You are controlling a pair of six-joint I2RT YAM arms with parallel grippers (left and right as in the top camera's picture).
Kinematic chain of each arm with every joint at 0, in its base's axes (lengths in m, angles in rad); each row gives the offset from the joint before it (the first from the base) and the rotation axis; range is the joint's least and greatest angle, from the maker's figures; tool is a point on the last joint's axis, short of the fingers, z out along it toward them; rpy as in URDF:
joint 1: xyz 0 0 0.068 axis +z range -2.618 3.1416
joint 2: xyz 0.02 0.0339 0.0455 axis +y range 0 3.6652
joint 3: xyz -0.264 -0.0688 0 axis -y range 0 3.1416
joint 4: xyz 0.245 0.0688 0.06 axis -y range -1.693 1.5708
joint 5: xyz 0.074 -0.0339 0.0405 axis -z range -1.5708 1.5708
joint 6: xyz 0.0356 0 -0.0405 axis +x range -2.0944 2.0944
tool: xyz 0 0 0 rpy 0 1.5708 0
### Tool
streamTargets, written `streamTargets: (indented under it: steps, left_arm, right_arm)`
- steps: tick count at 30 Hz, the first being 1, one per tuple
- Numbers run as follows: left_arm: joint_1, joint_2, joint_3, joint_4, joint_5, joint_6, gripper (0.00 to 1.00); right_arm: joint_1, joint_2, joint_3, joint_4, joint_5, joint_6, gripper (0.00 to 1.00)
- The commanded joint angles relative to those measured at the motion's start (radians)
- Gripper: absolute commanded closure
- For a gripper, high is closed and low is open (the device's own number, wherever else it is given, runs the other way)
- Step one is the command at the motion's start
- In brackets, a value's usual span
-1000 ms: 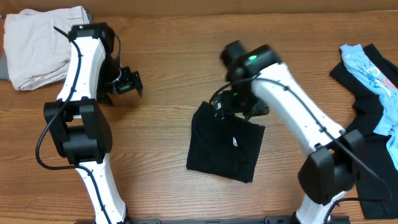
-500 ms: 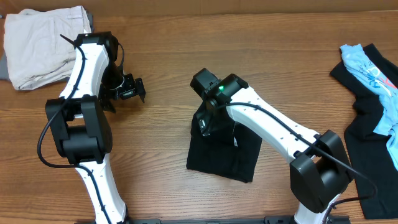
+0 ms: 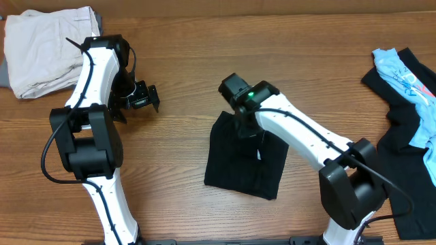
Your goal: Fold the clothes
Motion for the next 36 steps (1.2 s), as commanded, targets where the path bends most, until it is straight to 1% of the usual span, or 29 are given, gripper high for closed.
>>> streamTargets:
  steps: [1, 3, 6, 11, 15, 20, 25, 26, 28, 30, 31, 33, 35, 36]
  left_arm:
    - [-0.002, -0.017, -0.004, 0.002, 0.0, -0.009, 0.0]
    - [-0.002, -0.016, -0.004, 0.001, 0.0, -0.009, 0.0]
    - [-0.002, -0.016, -0.004, 0.002, 0.0, -0.008, 0.0]
    - [-0.002, -0.016, -0.004, 0.002, 0.0, -0.008, 0.0]
    - [-0.002, -0.016, -0.004, 0.002, 0.0, -0.008, 0.0]
    - [-0.002, -0.016, -0.004, 0.002, 0.0, 0.0, 0.0]
    - [-0.002, -0.016, -0.004, 0.003, 0.001, 0.01, 0.0]
    - [-0.002, -0.016, -0.004, 0.003, 0.0, 0.01, 0.0]
    - [-0.002, -0.016, -0.004, 0.003, 0.001, 0.01, 0.0]
    - [-0.002, -0.016, -0.004, 0.003, 0.001, 0.01, 0.0]
    - [-0.002, -0.016, -0.004, 0.002, 0.001, 0.01, 0.0]
    - [-0.002, -0.016, -0.004, 0.003, 0.001, 0.011, 0.0]
    - [-0.002, -0.016, -0.004, 0.003, 0.001, 0.011, 0.0]
    - [-0.002, -0.016, -0.004, 0.003, 0.001, 0.014, 0.0]
  right_arm:
    - [-0.041, -0.037, -0.007, 0.0, 0.05, 0.009, 0.94]
    - [-0.064, -0.037, 0.004, -0.036, 0.08, 0.009, 0.95]
    - [-0.104, -0.037, 0.047, -0.144, 0.086, 0.009, 0.95]
    - [-0.176, -0.037, 0.07, -0.243, 0.009, 0.033, 0.93]
    - [-0.24, -0.037, 0.023, -0.251, -0.012, 0.107, 0.94]
    - [-0.324, -0.037, -0.108, -0.19, -0.028, 0.158, 0.94]
    - [-0.397, -0.037, -0.214, -0.135, -0.146, 0.167, 0.93]
    - [-0.405, -0.037, -0.219, -0.138, -0.147, 0.18, 0.91]
    - [-0.412, -0.039, -0.215, -0.163, -0.133, 0.219, 0.73]
    - [-0.413, -0.043, -0.202, -0.201, -0.111, 0.269, 0.42]
    - [-0.413, -0.048, -0.192, -0.227, -0.088, 0.309, 0.36]
    - [-0.413, -0.064, -0.164, -0.286, -0.04, 0.372, 0.32]
    - [-0.413, -0.089, -0.133, -0.338, -0.021, 0.399, 0.27]
    - [-0.413, -0.111, -0.114, -0.361, -0.023, 0.397, 0.27]
